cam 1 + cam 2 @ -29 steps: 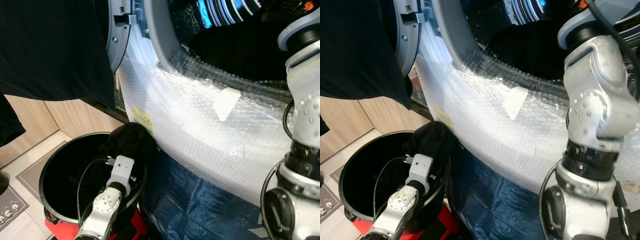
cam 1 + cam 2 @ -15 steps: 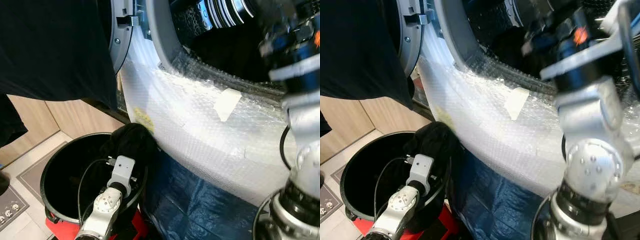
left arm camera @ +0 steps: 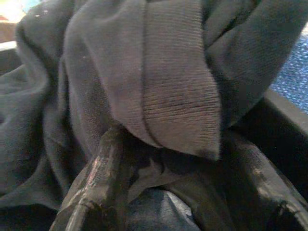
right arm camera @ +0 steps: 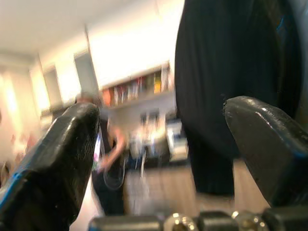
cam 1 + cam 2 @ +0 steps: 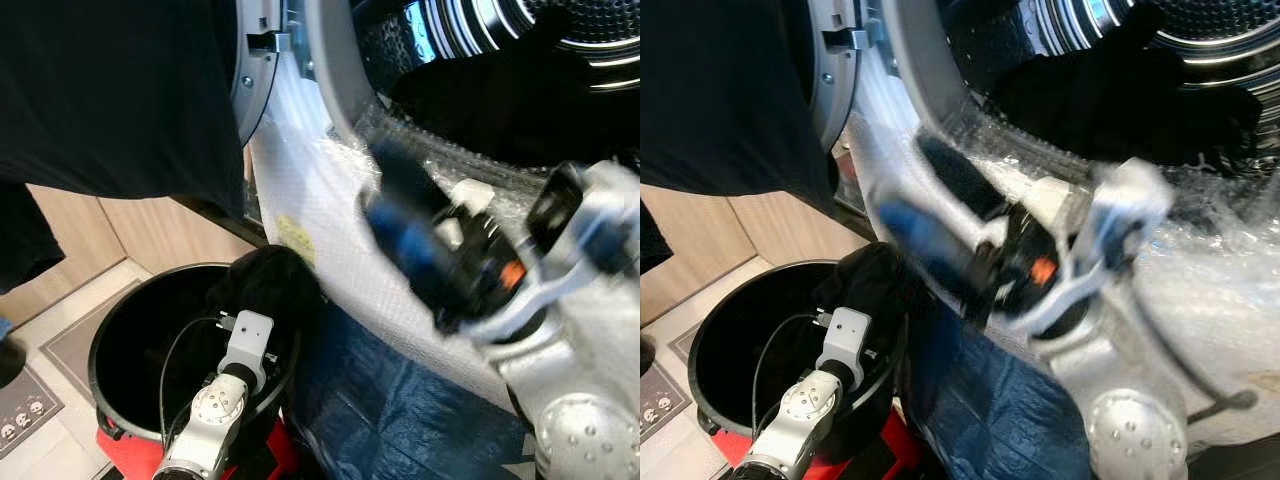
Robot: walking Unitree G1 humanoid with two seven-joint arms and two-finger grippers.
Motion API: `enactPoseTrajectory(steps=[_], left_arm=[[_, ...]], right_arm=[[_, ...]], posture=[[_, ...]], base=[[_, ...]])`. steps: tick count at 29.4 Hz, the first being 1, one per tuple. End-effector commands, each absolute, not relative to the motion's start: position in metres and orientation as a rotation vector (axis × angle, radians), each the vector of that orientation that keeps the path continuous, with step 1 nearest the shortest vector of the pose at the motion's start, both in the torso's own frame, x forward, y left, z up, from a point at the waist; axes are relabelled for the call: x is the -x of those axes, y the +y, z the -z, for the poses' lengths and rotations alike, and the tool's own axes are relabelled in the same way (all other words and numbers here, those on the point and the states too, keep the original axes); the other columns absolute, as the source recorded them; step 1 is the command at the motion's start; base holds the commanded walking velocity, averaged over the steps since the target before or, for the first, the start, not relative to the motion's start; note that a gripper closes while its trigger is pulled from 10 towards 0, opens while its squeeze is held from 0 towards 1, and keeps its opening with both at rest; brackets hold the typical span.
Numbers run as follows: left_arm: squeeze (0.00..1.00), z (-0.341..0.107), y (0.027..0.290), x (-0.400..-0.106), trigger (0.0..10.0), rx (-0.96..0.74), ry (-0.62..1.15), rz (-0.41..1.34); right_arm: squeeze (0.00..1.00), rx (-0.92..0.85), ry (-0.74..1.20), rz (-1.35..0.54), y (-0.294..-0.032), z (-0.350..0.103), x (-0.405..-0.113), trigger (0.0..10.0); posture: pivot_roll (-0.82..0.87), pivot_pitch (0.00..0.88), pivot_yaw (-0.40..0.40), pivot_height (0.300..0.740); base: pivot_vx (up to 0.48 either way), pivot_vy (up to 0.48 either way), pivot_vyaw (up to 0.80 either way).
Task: Clothes washing
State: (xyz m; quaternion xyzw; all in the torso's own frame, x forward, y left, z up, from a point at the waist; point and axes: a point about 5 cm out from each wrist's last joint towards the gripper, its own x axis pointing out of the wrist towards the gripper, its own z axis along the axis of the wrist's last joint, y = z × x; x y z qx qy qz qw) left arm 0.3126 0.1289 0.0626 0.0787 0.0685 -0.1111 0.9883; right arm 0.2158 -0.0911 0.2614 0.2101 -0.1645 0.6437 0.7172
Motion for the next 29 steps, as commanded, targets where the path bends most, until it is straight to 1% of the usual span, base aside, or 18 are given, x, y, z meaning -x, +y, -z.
enactPoseTrajectory(steps=[1,4,5,6,8,9,12,18,19,20,21,22,23,24,25,26,28,29], left_arm=[[0.0,-0.064,0.13,-0.313,10.0,-0.156,0.131,0.215],[0.0,-0.066,0.13,-0.313,10.0,-0.159,0.121,0.213],[0.0,-0.066,0.131,-0.313,10.0,-0.159,0.118,0.209],[0.0,-0.067,0.131,-0.313,10.0,-0.159,0.117,0.207],[0.0,-0.067,0.133,-0.312,10.0,-0.156,0.11,0.198],[0.0,-0.067,0.133,-0.312,10.0,-0.156,0.11,0.198],[0.0,-0.069,0.135,-0.312,10.0,-0.154,0.1,0.188],[0.0,-0.079,0.139,-0.308,10.0,-0.12,0.046,0.164],[0.0,-0.08,0.139,-0.308,10.0,-0.114,0.036,0.159],[0.0,-0.082,0.14,-0.307,10.0,-0.111,0.027,0.152],[0.0,-0.082,0.14,-0.307,10.0,-0.111,0.027,0.152],[0.0,-0.083,0.142,-0.307,10.0,-0.112,0.023,0.145],[0.0,-0.086,0.146,-0.305,10.0,-0.119,0.017,0.132],[0.0,-0.086,0.146,-0.305,10.0,-0.119,0.017,0.132],[0.0,-0.09,0.148,-0.302,10.0,-0.112,0.005,0.126],[0.0,-0.093,0.15,-0.301,10.0,-0.109,-0.005,0.122],[0.0,-0.098,0.152,-0.298,10.0,-0.107,-0.018,0.117],[0.0,-0.098,0.152,-0.298,10.0,-0.107,-0.018,0.117]], right_arm=[[0.0,-0.394,-0.306,-1.463,-0.087,-0.248,-0.213,10.0],[0.0,-0.287,-0.15,-1.46,-0.084,-0.213,-0.213,10.0],[0.0,-0.24,-0.064,-1.457,-0.084,-0.192,-0.213,10.0],[0.0,-0.229,-0.028,-1.458,-0.085,-0.184,-0.213,10.0],[0.0,-0.149,0.076,-1.402,-0.089,-0.158,-0.218,10.0],[0.0,-0.149,0.076,-1.402,-0.089,-0.158,-0.218,10.0],[0.0,-0.079,0.161,-1.34,-0.093,-0.136,-0.223,10.0],[0.0,0.211,0.478,-1.221,-0.112,-0.059,-0.226,10.0],[0.28,0.255,0.532,-1.173,-0.118,-0.044,-0.227,10.0],[0.96,0.254,0.58,-1.119,-0.124,-0.032,-0.228,10.0],[0.96,0.254,0.58,-1.119,-0.124,-0.032,-0.228,10.0],[1.0,0.253,0.608,-1.072,-0.129,-0.023,-0.229,10.0],[1.0,0.274,0.679,-0.956,-0.14,-0.003,-0.23,10.0],[1.0,0.274,0.679,-0.956,-0.14,-0.003,-0.23,10.0],[1.0,0.301,0.731,-0.858,-0.15,0.013,-0.23,10.0],[1.0,0.298,0.751,-0.807,-0.154,0.019,-0.23,10.0],[1.0,0.294,0.77,-0.739,-0.159,0.027,-0.23,10.0],[1.0,0.294,0.77,-0.739,-0.159,0.027,-0.23,10.0]], posture=[[0.03,0.106,-0.027,0.74],[0.03,0.097,-0.03,0.74],[0.03,0.097,-0.03,0.74],[0.03,0.097,-0.03,0.74],[0.05,0.082,-0.035,0.74],[0.05,0.082,-0.035,0.74],[0.05,0.082,-0.035,0.74],[0.07,0.059,-0.035,0.74],[0.07,0.059,-0.035,0.74],[0.08,0.065,-0.034,0.74],[0.08,0.065,-0.034,0.74],[0.08,0.065,-0.034,0.74],[0.08,0.093,-0.028,0.74],[0.08,0.093,-0.028,0.74],[0.08,0.093,-0.028,0.74],[0.09,0.103,-0.023,0.74],[0.09,0.103,-0.023,0.74],[0.09,0.103,-0.023,0.74]], base=[[0.0,0.0,0.0],[0.0,0.0,0.0],[0.0,0.0,0.0],[0.0,0.0,0.0],[0.0,0.0,0.0],[0.0,0.0,0.0],[0.0,0.0,0.0],[0.0,0.0,0.0],[0.0,0.0,0.0],[0.0,0.0,0.0],[0.0,0.0,0.0],[0.0,0.0,0.0],[0.0,0.0,0.0],[0.0,0.0,0.0],[0.0,0.0,0.0],[0.0,0.0,0.0],[0.0,0.0,0.0],[0.0,0.0,0.0]])
